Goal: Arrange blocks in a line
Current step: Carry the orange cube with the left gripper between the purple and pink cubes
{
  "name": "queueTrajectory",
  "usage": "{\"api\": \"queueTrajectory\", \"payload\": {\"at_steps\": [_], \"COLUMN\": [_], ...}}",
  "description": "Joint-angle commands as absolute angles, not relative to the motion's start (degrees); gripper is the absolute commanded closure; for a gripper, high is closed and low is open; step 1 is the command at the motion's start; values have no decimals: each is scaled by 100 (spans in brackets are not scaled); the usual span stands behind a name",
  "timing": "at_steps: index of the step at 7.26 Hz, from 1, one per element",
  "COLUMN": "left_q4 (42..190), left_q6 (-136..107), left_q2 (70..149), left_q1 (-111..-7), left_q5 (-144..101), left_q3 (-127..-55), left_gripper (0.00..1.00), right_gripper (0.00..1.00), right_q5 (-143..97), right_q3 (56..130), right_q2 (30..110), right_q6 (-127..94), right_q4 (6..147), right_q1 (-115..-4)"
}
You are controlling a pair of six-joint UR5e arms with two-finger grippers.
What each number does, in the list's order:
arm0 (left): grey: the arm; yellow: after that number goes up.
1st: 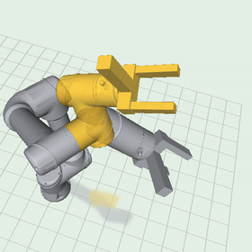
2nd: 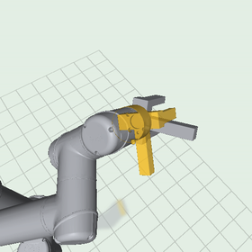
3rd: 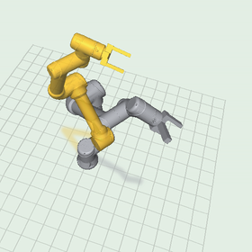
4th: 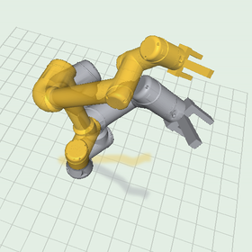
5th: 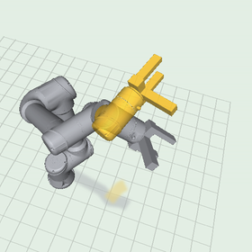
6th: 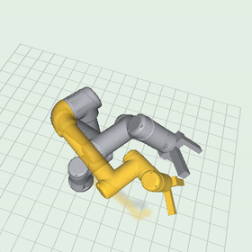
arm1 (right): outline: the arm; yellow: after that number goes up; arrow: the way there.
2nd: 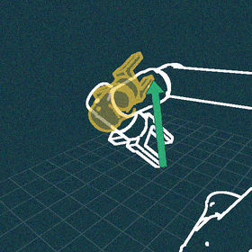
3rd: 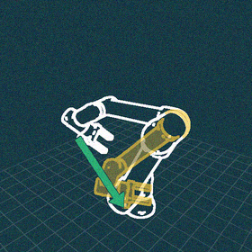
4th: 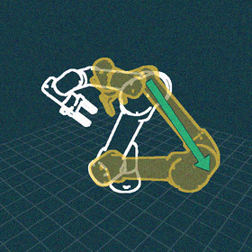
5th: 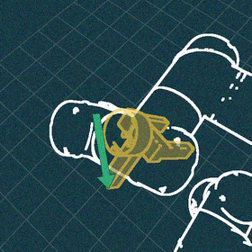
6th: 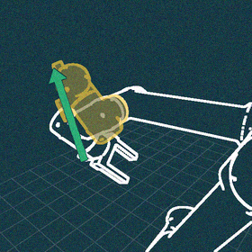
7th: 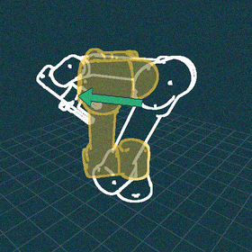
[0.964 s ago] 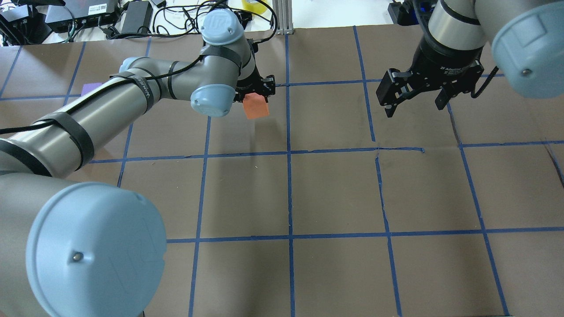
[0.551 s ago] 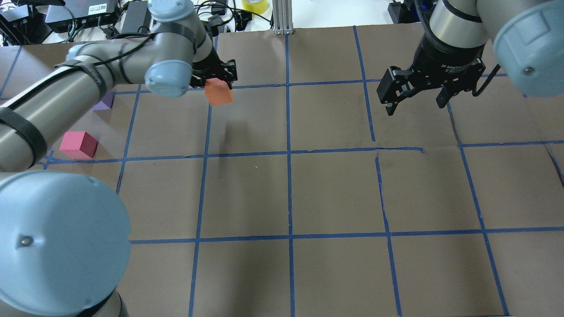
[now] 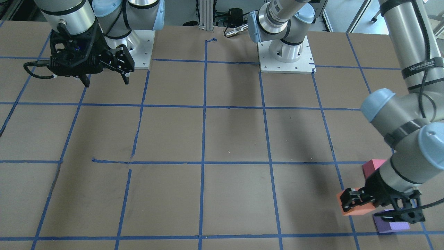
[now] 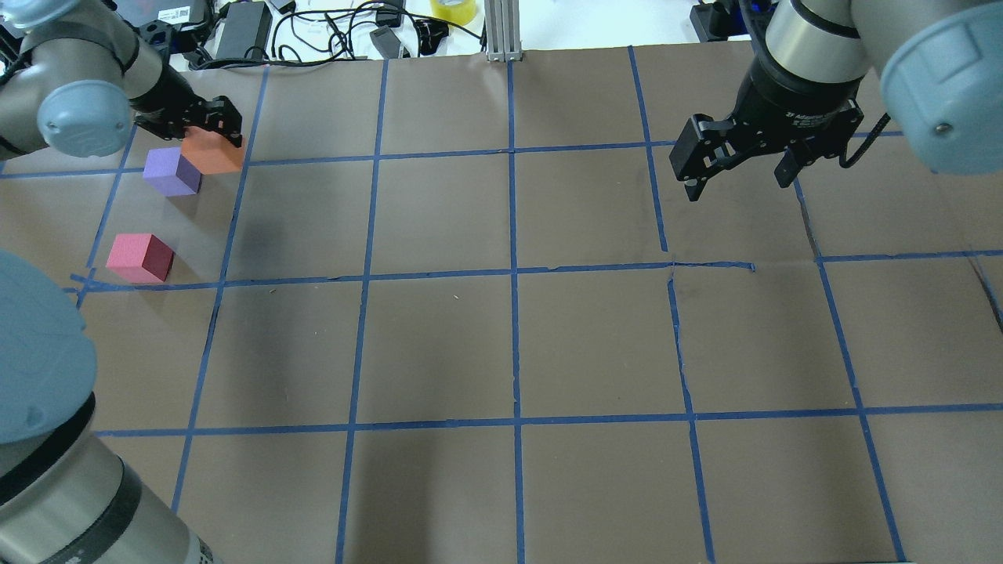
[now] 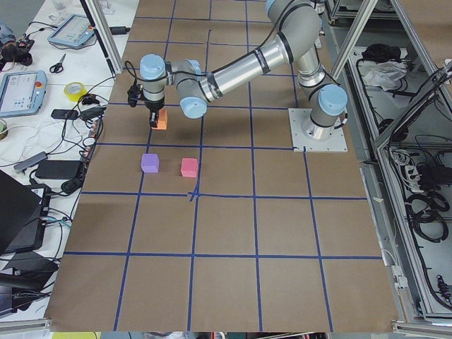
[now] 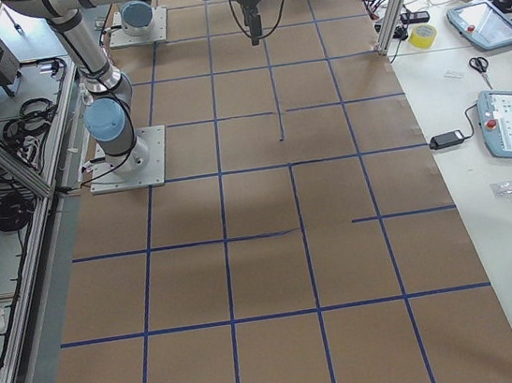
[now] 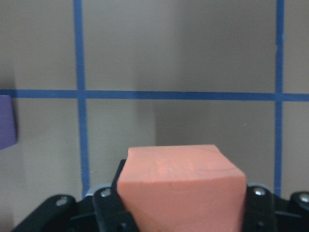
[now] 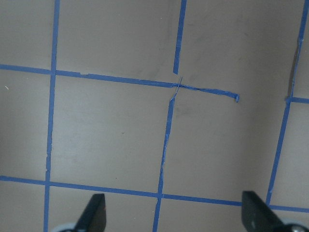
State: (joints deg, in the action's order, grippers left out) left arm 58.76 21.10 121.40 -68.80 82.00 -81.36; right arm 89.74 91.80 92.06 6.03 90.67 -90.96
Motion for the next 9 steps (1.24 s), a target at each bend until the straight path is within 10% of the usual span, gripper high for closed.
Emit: {"api": "queueTrajectory", "payload": {"at_steps": [1, 9], "left_q4": [5941, 6091], "left_q6": [2828, 3147], "left_q2": [12287, 12515], "left_q1": [-6495, -5941], "left_q5": [8147, 8148], "left_q3": [-7981, -8165], "left_gripper": [89, 89], "right_gripper": [0, 0], "right_q5": [8991, 8991], "right_q3": [9202, 9237], "right_q2": [9211, 9211], "right_q6": [598, 598], "right_q4": [9114, 9114], "right_q1": [-9097, -9097]}}
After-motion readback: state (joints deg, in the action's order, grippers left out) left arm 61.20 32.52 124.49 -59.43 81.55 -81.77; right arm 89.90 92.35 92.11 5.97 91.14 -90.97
